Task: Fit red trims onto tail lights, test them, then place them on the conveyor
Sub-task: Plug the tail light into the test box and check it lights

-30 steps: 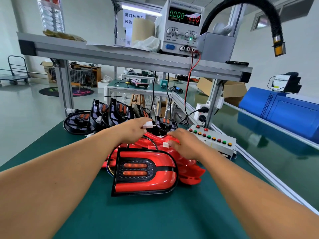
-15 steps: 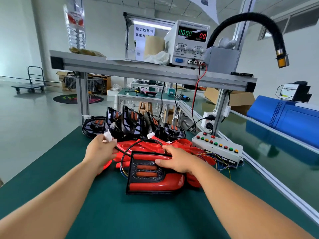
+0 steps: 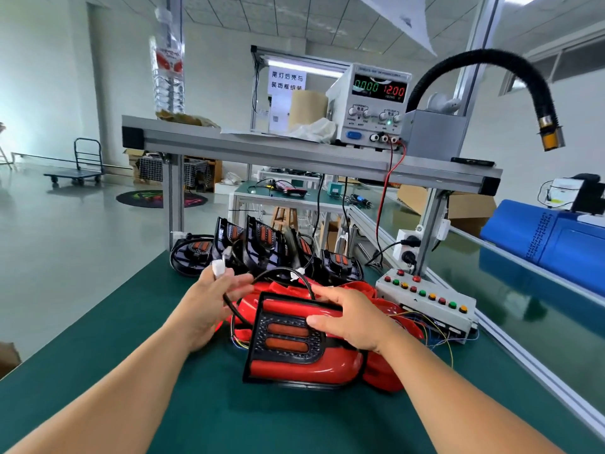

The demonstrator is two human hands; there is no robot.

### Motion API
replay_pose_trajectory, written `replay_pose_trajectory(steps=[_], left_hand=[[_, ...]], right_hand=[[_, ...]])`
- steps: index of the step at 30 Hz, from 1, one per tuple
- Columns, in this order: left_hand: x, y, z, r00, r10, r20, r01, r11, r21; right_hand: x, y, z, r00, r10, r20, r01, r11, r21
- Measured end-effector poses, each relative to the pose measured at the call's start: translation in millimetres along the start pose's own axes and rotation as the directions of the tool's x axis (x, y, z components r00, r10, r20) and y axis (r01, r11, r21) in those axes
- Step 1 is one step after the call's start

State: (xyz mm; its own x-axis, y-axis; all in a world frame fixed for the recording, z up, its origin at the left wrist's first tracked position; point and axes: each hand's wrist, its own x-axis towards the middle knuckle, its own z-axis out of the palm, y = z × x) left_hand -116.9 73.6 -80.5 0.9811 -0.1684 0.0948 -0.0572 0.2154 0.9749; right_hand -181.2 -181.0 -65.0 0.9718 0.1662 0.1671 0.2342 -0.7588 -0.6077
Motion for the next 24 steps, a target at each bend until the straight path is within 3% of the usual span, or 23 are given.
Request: replay_pose_trajectory(steps=[2, 4, 7, 9, 11, 16, 20, 22, 23, 24], left_hand=[[2, 1, 2, 0.999, -0.044, 0.027, 0.046, 0.995, -0.088], [6, -5, 7, 0.992, -0.054, -0.115, 0.033, 0.984, -0.176], [9, -15, 9, 0.929, 0.029, -0.369, -0.04, 0.999, -0.023], [6, -18, 11, 0.938, 0.018, -0.345, -0.042, 0.997, -0.063], [3, -16, 17, 0.966, -0.052, -0.252, -0.014, 0.967, -0.253], [10, 3, 19, 0.926, -0.047, -0.374, -0.14, 0.879, -0.457], [2, 14, 15, 0.901, -0.167, -0.401, -0.181, 0.694, -0.697], [-1, 11, 14, 0.869, -0.29, -0.402, -0.237, 0.469, -0.851], [-2, 11, 13, 0.872, -0.361, -0.332, -0.223, 0.311, -0.924], [-5, 11, 13, 0.877, -0.395, -0.273, -0.199, 0.219, -0.955]], right_hand=[[0, 0, -2, 0.999, -0.009, -0.046, 0.011, 0.999, 0.044], [0, -2, -1, 0.993, 0.014, -0.121, 0.009, 0.982, 0.187], [3, -5, 7, 0.972, 0.04, -0.23, 0.059, 0.911, 0.408], [5, -8, 11, 0.957, 0.054, -0.286, 0.108, 0.846, 0.522], [7, -13, 13, 0.947, 0.085, -0.311, 0.143, 0.754, 0.642], [11, -26, 16, 0.948, 0.153, -0.278, 0.116, 0.649, 0.752], [6, -32, 28, 0.966, 0.128, -0.226, 0.093, 0.643, 0.761], [2, -33, 36, 0.962, 0.15, -0.23, 0.096, 0.603, 0.792], [1, -33, 39, 0.956, 0.161, -0.244, 0.109, 0.577, 0.809], [-1, -33, 42, 0.949, 0.165, -0.268, 0.134, 0.559, 0.818]])
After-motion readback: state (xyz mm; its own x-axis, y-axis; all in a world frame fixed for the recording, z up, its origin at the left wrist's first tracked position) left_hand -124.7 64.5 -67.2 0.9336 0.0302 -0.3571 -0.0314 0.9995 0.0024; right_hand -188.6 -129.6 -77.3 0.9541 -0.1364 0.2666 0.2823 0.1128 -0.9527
